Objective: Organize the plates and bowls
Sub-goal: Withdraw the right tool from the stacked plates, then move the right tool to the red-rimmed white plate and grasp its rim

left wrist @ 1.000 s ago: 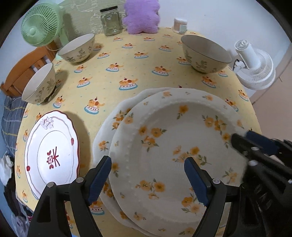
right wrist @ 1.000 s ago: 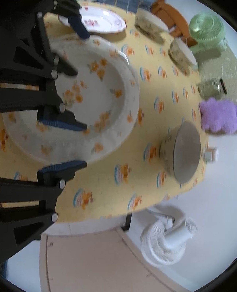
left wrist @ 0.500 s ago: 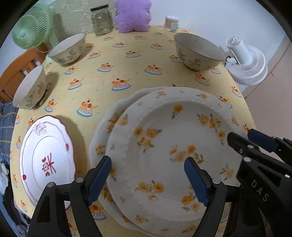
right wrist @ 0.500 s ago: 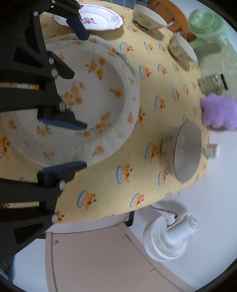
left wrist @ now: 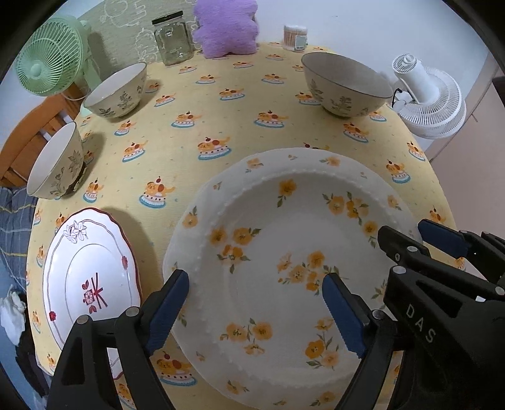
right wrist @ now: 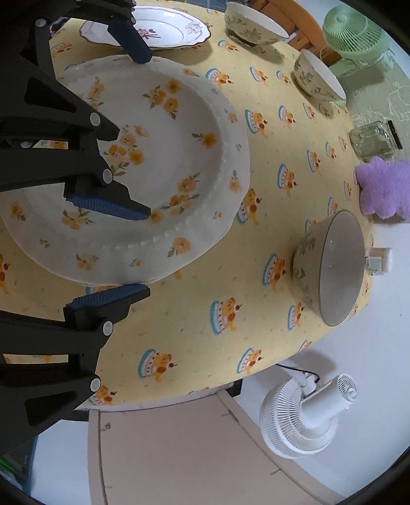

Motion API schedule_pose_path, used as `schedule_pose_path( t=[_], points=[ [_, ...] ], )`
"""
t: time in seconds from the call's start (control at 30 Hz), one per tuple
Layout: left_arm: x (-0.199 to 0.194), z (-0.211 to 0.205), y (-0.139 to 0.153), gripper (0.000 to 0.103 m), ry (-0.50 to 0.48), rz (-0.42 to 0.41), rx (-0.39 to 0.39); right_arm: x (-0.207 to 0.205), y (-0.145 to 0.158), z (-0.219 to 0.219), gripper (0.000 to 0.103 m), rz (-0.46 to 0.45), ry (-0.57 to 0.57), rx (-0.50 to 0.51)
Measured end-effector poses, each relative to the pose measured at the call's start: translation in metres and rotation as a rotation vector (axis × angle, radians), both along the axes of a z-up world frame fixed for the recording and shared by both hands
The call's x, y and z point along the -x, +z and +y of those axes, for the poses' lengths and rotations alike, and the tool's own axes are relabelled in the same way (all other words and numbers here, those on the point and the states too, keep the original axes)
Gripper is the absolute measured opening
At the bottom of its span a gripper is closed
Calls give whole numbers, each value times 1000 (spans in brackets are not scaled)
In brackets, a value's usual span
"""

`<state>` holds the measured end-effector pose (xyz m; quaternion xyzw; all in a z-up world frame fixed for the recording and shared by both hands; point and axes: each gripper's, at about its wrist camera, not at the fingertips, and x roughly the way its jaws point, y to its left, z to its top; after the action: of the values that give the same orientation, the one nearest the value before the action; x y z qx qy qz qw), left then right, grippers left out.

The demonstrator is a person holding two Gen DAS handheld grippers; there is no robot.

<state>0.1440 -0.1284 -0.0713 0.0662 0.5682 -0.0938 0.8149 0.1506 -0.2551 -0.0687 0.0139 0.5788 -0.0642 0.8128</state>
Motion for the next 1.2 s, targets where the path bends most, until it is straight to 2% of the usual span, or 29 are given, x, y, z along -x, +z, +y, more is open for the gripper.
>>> schedule_pose_path(
  t=[0.2, 0.27, 0.33, 0.67, 0.9, 1.2],
  points=[
    [0, 0, 2, 88, 39, 11, 8, 0, 4, -3, 46, -6, 25, -39],
    [2, 0, 6, 88, 59, 3, 10, 0, 8, -3, 51, -18, 47, -47],
    [4, 1, 11, 88, 78, -10, 12, 2, 16, -3, 62, -47, 74, -69],
    [16, 30, 43, 96, 149, -96, 47, 7, 54, 25, 75, -156, 176, -104],
    [18, 64, 59, 97, 100, -147, 68, 13, 71, 60, 82, -194, 151, -115],
    [21, 125, 74, 97, 16, -211, 101, 25, 92, 122, 82, -253, 75, -96]
  ],
)
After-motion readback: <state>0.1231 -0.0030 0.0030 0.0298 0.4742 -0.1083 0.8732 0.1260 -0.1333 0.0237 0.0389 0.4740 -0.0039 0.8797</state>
